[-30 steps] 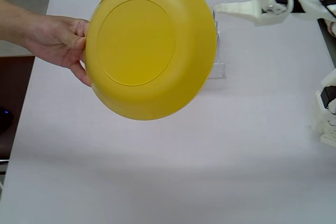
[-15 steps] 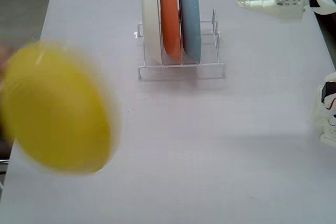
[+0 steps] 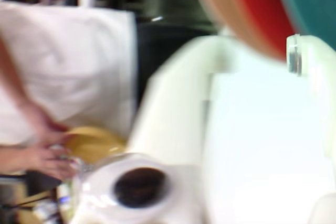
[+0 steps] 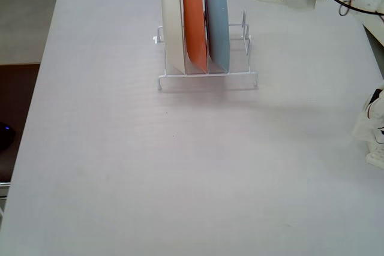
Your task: Please give me two plates.
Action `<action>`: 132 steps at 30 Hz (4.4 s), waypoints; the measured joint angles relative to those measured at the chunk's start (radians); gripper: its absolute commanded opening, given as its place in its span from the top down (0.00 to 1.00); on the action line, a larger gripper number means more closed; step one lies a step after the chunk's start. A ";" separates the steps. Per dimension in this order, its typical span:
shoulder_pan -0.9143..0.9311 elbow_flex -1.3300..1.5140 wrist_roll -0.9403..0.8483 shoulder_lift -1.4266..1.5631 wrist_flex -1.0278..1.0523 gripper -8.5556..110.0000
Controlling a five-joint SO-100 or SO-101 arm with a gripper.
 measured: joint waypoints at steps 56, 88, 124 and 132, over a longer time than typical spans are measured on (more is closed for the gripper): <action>0.061 -0.874 0.224 -0.428 0.158 0.93; -0.489 -0.848 0.531 -0.083 0.133 0.93; -0.630 -0.451 0.399 -0.190 -0.742 0.93; -0.630 -0.451 0.394 -0.192 -0.746 0.93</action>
